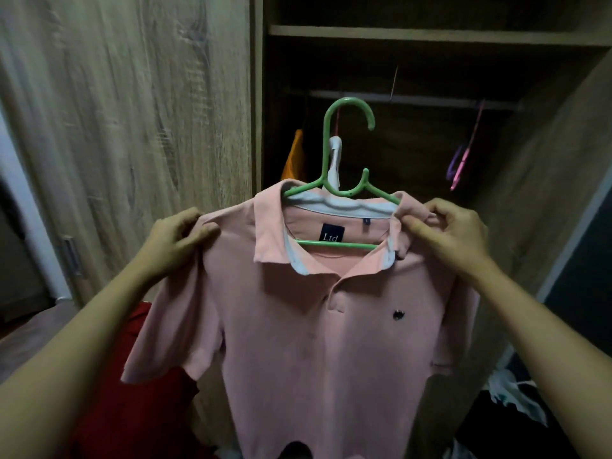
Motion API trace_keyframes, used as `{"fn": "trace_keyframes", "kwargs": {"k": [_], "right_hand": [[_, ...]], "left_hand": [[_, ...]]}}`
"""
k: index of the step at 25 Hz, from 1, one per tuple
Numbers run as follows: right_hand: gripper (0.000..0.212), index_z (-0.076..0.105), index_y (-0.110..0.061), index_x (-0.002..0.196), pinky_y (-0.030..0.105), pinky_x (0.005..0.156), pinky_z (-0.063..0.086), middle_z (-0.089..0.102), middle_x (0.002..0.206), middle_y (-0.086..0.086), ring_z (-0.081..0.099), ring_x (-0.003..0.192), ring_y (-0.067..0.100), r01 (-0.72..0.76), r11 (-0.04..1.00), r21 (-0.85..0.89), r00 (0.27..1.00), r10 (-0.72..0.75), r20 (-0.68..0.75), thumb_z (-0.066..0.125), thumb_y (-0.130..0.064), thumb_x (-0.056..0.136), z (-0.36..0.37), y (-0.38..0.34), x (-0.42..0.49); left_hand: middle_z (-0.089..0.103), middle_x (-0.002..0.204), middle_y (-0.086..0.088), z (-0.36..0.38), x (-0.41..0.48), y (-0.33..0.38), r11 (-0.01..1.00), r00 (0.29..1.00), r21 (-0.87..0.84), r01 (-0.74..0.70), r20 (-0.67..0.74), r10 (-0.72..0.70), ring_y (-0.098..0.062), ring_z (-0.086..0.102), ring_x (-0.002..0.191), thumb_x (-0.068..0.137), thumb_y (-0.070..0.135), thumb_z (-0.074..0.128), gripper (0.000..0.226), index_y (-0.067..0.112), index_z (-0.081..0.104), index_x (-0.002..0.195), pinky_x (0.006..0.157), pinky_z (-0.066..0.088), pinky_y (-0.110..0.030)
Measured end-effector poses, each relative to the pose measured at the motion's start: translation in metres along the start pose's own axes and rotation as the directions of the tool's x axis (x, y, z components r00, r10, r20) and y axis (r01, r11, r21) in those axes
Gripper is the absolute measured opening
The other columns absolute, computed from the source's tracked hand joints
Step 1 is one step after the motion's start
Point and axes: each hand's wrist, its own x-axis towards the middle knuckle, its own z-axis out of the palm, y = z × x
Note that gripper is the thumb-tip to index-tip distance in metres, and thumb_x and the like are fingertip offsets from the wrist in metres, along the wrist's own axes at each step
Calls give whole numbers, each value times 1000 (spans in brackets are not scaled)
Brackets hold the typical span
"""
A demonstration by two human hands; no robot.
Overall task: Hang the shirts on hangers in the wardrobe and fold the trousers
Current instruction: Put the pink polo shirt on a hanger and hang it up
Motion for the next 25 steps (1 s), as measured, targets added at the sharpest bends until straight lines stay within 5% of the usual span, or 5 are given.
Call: {"fn": "trace_keyframes", "kwargs": {"k": [7,11,15,20,25], "right_hand": [[14,61,-37,73,27,60,40,60,66,-24,51,61,3,-66,997,27,978,60,201,65,-49,79,10,12,1],[31,63,-31,80,32,61,42,62,65,-12,51,63,5,-77,992,99,965,49,256,60,-61,73,17,13,6],[56,64,-30,85,38,66,47,65,75,-9,56,70,8,-55,995,78,955,30,294,55,-79,60,5,15,8],[61,52,-16,120,38,92,40,55,118,4,53,105,20,112,989,-93,993,-109,40,52,-52,70,17,-15,8],[31,57,-19,115,33,98,45,63,101,-6,60,102,13,-503,725,470,823,236,517,49,-39,93,67,-53,30]], "left_hand": [[64,107,13,6,-6,8,998,986,61,13,166,-23,-7,58,101,78,61,42,56,27,62,118,89,42,-26],[48,53,12,-1,10,40,968,950,169,-188,280,135,-2,44,55,67,71,46,55,16,55,68,53,32,-16],[37,48,6,3,11,49,949,947,166,-267,225,227,-8,42,54,70,65,48,52,14,44,60,50,30,-19],[44,50,3,38,12,57,933,970,268,-239,116,215,-19,52,51,71,66,41,49,18,44,64,50,33,-32],[65,75,-16,80,28,90,893,983,413,-177,25,183,-40,61,73,71,70,29,58,16,50,76,55,38,-37]]}}
